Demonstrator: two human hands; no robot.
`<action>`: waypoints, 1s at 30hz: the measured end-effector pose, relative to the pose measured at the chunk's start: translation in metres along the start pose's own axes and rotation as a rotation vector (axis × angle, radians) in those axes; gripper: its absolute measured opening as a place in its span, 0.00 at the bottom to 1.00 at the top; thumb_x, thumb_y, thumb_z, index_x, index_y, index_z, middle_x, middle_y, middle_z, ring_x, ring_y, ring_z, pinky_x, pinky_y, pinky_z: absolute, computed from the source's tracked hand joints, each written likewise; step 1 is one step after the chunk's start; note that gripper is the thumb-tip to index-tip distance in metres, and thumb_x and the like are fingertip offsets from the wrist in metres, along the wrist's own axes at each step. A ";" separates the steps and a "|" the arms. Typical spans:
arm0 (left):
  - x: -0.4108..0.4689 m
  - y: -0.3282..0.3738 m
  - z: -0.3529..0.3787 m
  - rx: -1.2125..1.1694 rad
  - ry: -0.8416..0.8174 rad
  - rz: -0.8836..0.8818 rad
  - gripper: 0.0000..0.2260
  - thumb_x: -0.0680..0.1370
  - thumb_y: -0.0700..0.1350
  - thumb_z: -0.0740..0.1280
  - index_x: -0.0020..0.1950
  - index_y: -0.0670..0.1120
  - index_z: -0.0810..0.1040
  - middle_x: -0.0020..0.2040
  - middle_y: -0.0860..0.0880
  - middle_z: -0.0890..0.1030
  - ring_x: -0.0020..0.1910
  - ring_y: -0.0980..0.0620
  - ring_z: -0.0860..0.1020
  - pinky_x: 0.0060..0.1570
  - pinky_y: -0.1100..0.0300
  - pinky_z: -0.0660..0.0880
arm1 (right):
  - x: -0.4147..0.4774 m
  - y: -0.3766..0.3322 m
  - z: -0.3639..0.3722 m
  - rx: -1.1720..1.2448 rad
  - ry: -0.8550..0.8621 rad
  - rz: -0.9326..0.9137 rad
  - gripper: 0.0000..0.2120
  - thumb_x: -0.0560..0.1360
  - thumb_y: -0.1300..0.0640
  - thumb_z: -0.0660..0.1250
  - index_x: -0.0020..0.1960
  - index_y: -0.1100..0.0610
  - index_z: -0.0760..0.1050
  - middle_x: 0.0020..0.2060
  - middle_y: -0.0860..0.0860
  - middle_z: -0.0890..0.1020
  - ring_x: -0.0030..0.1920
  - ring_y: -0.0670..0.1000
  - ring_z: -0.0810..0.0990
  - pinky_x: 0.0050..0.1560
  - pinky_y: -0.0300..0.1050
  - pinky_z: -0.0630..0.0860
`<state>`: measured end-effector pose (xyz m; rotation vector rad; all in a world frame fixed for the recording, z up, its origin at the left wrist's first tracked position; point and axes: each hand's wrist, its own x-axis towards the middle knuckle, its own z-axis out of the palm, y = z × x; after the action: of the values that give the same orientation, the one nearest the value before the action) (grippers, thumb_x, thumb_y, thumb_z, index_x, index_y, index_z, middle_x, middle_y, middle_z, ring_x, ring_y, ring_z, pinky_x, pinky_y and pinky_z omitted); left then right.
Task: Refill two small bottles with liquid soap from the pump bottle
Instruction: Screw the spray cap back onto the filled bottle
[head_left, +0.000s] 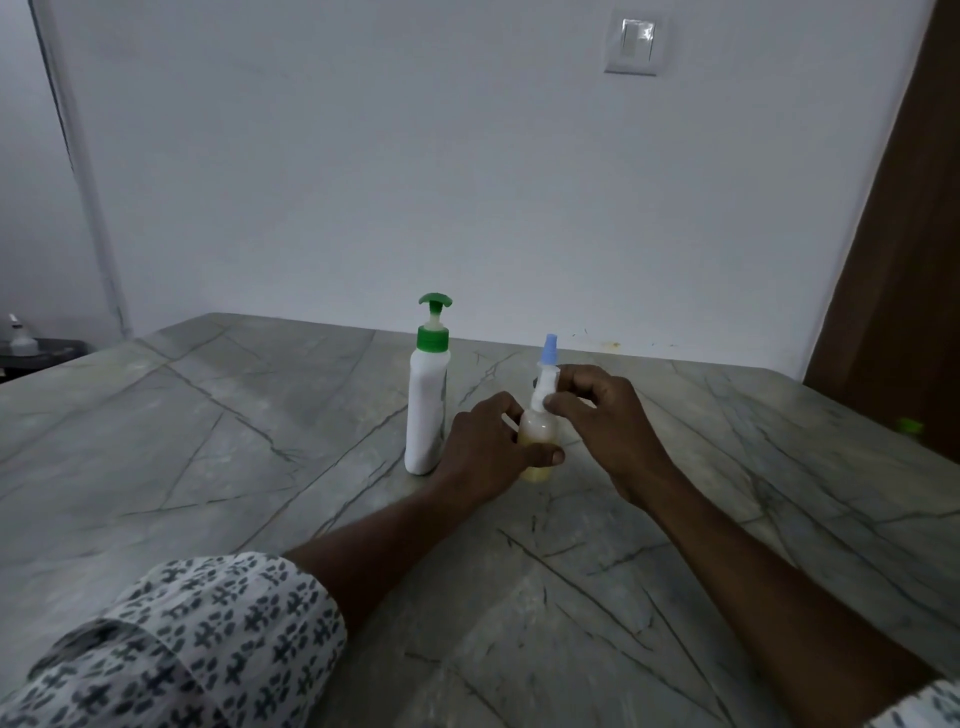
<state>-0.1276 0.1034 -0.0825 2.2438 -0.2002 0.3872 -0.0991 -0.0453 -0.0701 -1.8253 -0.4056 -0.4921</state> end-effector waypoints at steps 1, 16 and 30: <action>0.000 0.000 0.000 0.001 0.003 0.002 0.23 0.70 0.56 0.78 0.57 0.47 0.75 0.55 0.48 0.82 0.46 0.54 0.78 0.37 0.70 0.69 | 0.000 0.001 0.001 -0.021 0.023 -0.012 0.10 0.72 0.59 0.73 0.53 0.58 0.81 0.52 0.52 0.82 0.54 0.51 0.80 0.57 0.51 0.78; -0.002 0.001 -0.001 0.004 0.022 0.011 0.23 0.69 0.56 0.78 0.57 0.47 0.76 0.50 0.51 0.80 0.43 0.56 0.76 0.35 0.70 0.67 | -0.001 0.004 0.003 -0.074 0.071 -0.024 0.11 0.69 0.54 0.77 0.48 0.57 0.81 0.49 0.51 0.82 0.51 0.50 0.81 0.53 0.52 0.79; -0.003 0.002 0.000 -0.011 0.025 0.005 0.21 0.68 0.56 0.79 0.53 0.49 0.75 0.47 0.54 0.79 0.42 0.57 0.77 0.36 0.67 0.68 | 0.002 0.001 -0.003 -0.142 0.025 -0.081 0.12 0.71 0.60 0.75 0.53 0.59 0.81 0.53 0.53 0.80 0.53 0.49 0.79 0.49 0.37 0.73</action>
<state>-0.1305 0.1024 -0.0822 2.2273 -0.1939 0.4154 -0.0975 -0.0488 -0.0689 -1.9429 -0.4388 -0.6121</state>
